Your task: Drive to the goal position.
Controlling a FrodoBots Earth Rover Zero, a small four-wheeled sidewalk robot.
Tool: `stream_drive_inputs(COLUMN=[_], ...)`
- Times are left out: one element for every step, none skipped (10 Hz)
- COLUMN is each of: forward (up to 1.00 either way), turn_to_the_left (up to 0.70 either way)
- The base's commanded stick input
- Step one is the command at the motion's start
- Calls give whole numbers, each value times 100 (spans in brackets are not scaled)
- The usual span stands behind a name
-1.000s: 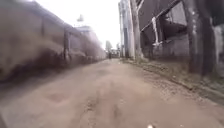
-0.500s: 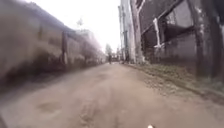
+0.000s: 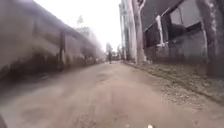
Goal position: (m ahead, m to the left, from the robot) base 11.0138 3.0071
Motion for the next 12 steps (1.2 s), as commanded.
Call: stream_drive_inputs(forward=[50,50,50,50,50,50,50,50,50,50,50,50], turn_to_the_left=[0,0,0,0,0,0,0,0,0,0,0,0])
